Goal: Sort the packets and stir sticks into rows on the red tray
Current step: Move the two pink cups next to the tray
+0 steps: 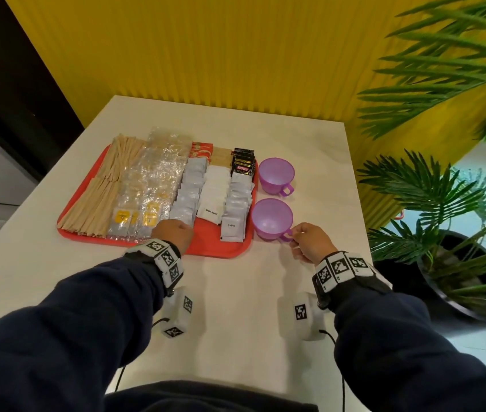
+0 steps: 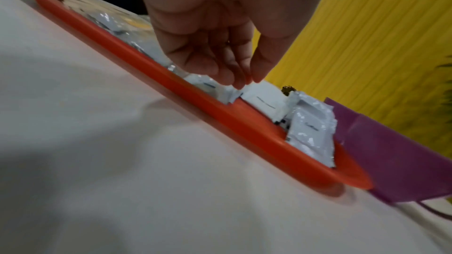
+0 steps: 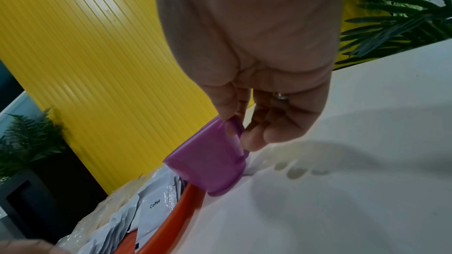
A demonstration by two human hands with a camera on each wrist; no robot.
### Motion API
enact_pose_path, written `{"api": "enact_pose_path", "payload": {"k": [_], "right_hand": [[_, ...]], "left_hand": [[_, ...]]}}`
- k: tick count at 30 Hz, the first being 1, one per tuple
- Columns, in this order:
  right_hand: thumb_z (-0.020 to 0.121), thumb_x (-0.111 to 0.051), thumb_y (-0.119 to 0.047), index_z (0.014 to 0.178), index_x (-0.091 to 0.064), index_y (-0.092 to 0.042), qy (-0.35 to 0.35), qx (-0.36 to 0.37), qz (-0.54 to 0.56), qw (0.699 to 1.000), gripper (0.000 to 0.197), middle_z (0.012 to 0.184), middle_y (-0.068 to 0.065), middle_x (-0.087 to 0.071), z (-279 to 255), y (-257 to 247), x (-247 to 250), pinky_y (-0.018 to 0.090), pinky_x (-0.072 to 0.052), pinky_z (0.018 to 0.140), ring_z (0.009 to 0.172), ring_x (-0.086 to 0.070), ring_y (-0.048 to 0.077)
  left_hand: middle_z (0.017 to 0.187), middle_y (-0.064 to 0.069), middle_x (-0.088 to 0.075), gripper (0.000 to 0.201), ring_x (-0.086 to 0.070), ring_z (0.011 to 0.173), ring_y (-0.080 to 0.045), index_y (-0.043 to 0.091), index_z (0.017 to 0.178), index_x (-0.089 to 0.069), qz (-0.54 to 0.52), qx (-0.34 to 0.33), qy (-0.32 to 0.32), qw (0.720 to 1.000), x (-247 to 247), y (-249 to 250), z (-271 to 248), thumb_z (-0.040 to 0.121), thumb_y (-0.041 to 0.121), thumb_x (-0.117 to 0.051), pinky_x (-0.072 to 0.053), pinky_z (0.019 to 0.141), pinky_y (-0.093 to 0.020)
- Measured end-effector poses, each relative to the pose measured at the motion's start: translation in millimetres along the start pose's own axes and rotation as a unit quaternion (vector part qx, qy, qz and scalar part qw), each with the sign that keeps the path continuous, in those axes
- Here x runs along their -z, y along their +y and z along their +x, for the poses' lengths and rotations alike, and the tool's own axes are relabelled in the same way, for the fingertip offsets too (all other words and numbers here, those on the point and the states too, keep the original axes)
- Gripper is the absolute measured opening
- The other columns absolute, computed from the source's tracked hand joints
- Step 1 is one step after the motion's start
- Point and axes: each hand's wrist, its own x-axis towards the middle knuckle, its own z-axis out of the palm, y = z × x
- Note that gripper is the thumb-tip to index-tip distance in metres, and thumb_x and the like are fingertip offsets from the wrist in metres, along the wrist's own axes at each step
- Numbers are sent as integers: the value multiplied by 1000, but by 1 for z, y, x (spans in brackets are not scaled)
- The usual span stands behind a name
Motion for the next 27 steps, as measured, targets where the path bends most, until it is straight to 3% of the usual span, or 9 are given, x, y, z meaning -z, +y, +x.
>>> {"api": "enact_pose_path", "payload": {"k": [2,4,7,9,11,12,13,21,27], "right_hand": [[95,-38,-3,70,-45,-15,1,-1,1,1000,28,64,8,-48,1,-1,-1,22,-32,46,49,-42,18],[95,-38,-3,69,-44,-14,4,-3,5,1000,28,64,9,-47,1,-1,-3,21,-32,45,49,-41,18],[95,-38,-2,70,-43,-14,10,-5,7,1000,28,62,10,-46,2,-1,-4,16,-32,38,48,-40,19],[94,-39,-1,69,-43,-15,15,4,0,1000,29,65,12,-47,1,-1,-5,18,-38,40,51,-43,20],[92,-45,-5,68,-44,-21,32,24,-43,998,29,78,12,-53,2,0,-8,31,-53,65,68,-51,23],[91,-47,-8,67,-45,-24,45,29,-59,997,29,84,11,-54,3,1,-8,39,-52,79,77,-51,23],[90,-49,-9,67,-45,-25,56,27,-54,997,28,86,11,-55,3,2,-8,43,-50,86,81,-51,23],[87,-45,-6,68,-52,-19,89,23,-25,995,24,87,12,-62,7,2,-3,42,-50,83,80,-56,27],[86,-49,-11,81,-52,-19,151,15,20,988,10,97,16,-63,-3,4,-5,42,-50,84,92,-61,35]], "left_hand": [[66,-5,-56,24,-50,64,-20,9,63,-58,33,2,-7,999,4,-8,1,86,9,-51,-41,60,-25],[80,-9,-64,19,-56,73,-23,8,75,-66,57,1,-14,998,6,-14,1,87,9,-52,-44,65,-26],[107,-6,-68,18,-62,97,-24,11,96,-72,63,-5,-27,998,7,-20,1,87,9,-56,-47,83,-27],[114,-4,-67,19,-61,104,-22,13,100,-72,53,-3,-35,998,8,-23,1,86,8,-59,-44,85,-23],[114,-4,-67,15,-61,102,-21,12,96,-73,41,6,-35,999,9,-23,0,86,9,-61,-43,80,-22],[113,-4,-67,14,-62,102,-21,11,94,-73,38,8,-35,999,9,-23,0,86,9,-62,-42,78,-21],[113,-4,-67,13,-62,101,-21,11,93,-73,40,10,-36,999,9,-23,1,86,10,-62,-42,77,-21],[109,-4,-68,10,-62,100,-20,12,91,-72,44,5,-46,998,10,-25,2,85,11,-64,-41,79,-21],[112,-3,-67,16,-61,96,-18,10,97,-72,35,-21,-45,998,13,-29,0,87,11,-60,-43,79,-22]]}}
